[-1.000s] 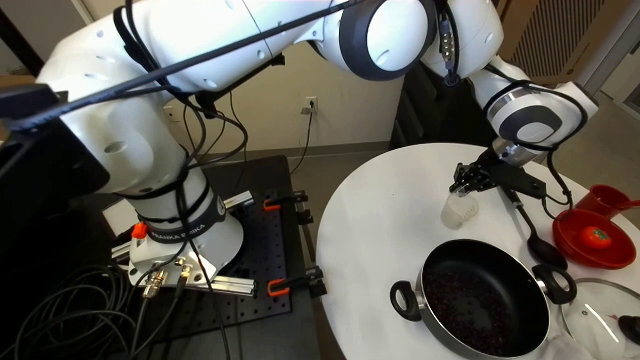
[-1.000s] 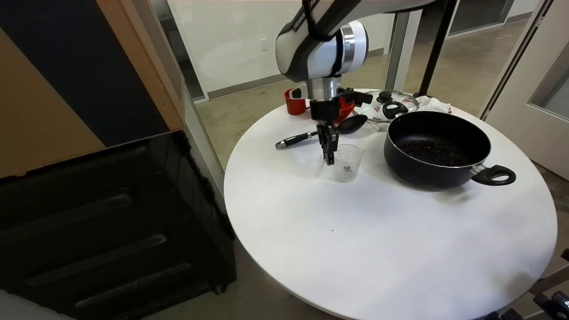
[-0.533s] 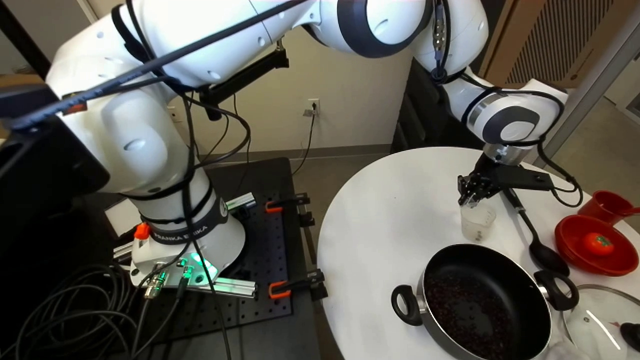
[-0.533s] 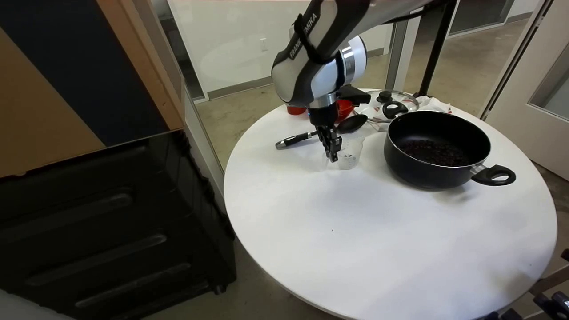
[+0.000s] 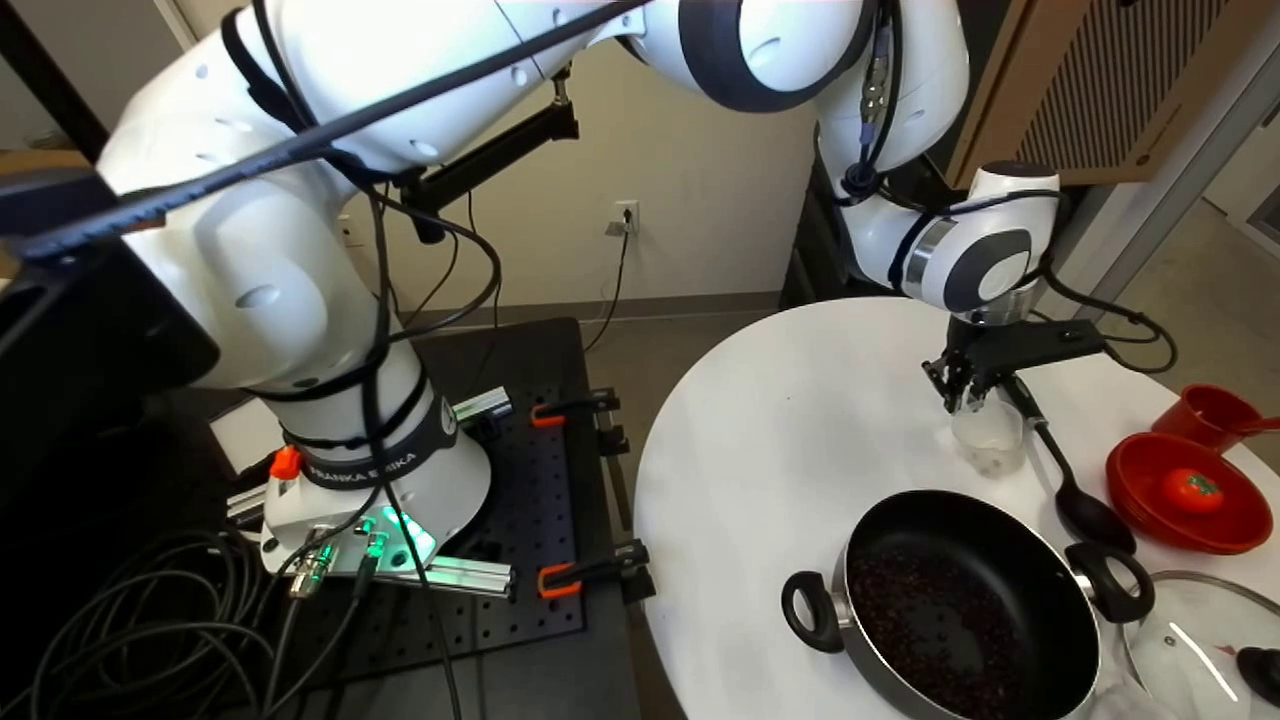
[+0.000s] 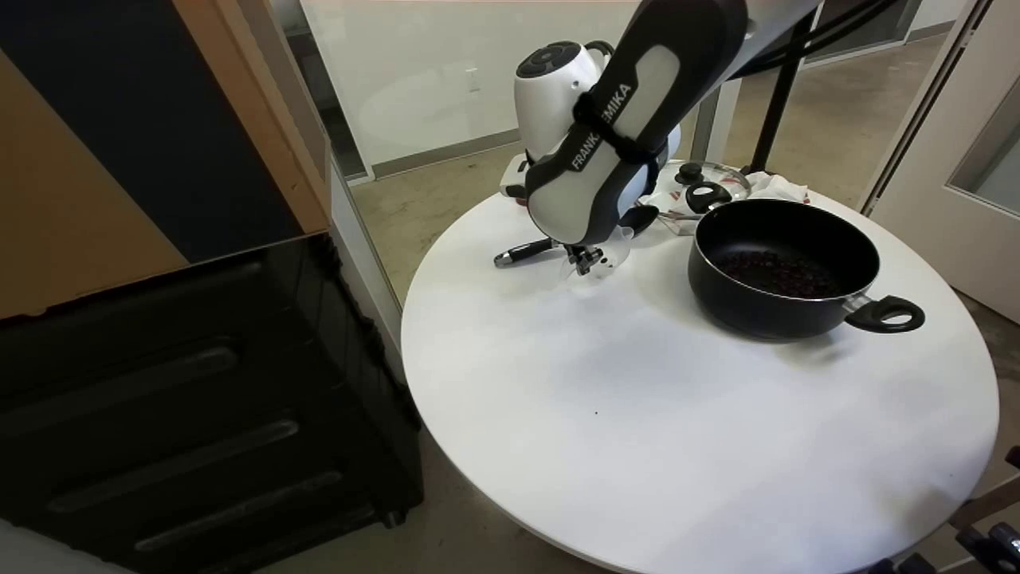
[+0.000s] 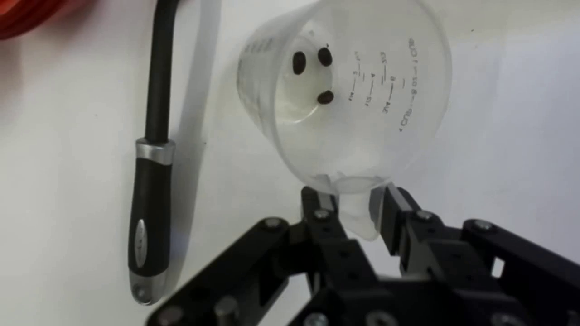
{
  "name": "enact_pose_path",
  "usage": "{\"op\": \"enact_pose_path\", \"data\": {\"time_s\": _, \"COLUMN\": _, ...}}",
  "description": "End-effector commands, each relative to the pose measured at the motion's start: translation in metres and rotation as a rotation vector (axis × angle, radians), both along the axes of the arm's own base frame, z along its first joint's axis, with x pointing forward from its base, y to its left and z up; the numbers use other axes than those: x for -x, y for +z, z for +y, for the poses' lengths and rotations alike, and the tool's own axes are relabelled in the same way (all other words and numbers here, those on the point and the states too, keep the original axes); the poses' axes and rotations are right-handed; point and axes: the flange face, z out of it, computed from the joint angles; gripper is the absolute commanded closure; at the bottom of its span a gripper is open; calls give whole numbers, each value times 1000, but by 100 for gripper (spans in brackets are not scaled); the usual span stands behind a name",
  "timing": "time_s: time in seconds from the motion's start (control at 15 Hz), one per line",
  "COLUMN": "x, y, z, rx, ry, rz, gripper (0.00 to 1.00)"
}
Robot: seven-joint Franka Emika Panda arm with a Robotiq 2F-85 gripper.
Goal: Pour the contents of the jug into the pot
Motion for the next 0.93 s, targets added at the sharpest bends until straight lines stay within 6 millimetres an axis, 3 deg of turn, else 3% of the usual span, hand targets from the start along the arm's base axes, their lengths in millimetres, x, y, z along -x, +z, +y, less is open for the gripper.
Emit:
{"op": "enact_pose_path", "data": {"time_s": 0.0, "x": 8, "y": 32, "z": -2, "rx": -64, "ry": -55, "rz": -8, "gripper": 93}}
{"op": "enact_pose_path", "data": {"time_s": 0.27, "x": 9, "y": 75, "z": -3, "rx": -167, "ry": -90, "rz": 73, "gripper": 93}}
{"op": "enact_pose_path", "data": {"time_s": 0.47, "x": 12, "y": 99, "z": -5, "rx": -253, "ry": -113, "rz": 229, "gripper": 93}}
{"op": "enact_pose_path", "data": {"time_s": 0.67, "x": 16, "y": 102, "z": -16, "rx": -282, "ry": -188, "rz": 375, "gripper": 93}}
{"op": "enact_pose_path", "data": {"time_s": 0.87, "x": 21, "y": 91, "z": -30, "rx": -272, "ry": -248, "rz": 450, "gripper": 93}}
